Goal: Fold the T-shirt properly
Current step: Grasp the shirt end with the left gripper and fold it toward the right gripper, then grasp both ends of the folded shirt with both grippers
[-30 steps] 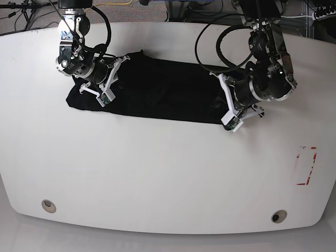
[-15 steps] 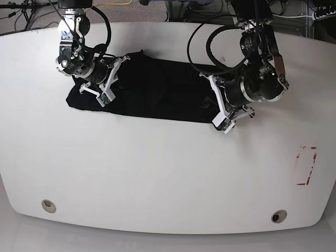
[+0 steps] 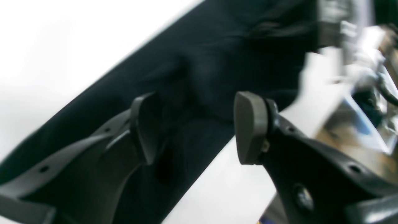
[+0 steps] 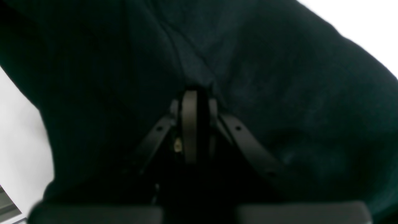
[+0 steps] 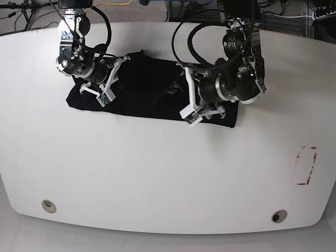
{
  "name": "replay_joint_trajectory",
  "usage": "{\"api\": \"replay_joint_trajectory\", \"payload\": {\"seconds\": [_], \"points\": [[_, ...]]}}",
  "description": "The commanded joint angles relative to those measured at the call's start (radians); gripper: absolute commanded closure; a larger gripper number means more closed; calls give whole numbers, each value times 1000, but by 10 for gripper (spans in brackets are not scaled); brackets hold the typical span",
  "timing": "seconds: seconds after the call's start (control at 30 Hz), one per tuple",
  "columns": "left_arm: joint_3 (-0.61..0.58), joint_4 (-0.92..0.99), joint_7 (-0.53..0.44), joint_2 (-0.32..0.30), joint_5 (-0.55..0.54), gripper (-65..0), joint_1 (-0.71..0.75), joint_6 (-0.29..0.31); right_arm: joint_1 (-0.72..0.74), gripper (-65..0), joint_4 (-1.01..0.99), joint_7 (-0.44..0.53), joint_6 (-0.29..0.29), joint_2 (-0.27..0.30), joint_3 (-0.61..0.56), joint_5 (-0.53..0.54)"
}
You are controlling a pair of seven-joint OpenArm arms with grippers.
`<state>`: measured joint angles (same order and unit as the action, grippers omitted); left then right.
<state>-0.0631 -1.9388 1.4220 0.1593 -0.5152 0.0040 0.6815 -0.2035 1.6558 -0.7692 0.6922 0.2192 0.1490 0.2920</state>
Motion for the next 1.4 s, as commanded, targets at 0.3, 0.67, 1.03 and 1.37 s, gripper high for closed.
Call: {"api": "replay_joint_trajectory", "payload": {"seconds": [0.3, 0.67, 1.03, 1.37], "points": [[277, -24, -26, -40, -23, -346, -55, -7, -1, -36, 11, -20, 6, 7, 1, -17], [342, 83, -77, -172, 28, -133, -37, -7, -6, -36, 160, -71, 6, 7, 2, -17], [335, 240, -270, -211, 30, -79, 3, -110, 6, -43, 370, -226, 6, -42, 5, -15], [334, 460, -362, -237, 30, -79, -5, -127, 23, -79, 370, -238, 6, -71, 76, 65]]}}
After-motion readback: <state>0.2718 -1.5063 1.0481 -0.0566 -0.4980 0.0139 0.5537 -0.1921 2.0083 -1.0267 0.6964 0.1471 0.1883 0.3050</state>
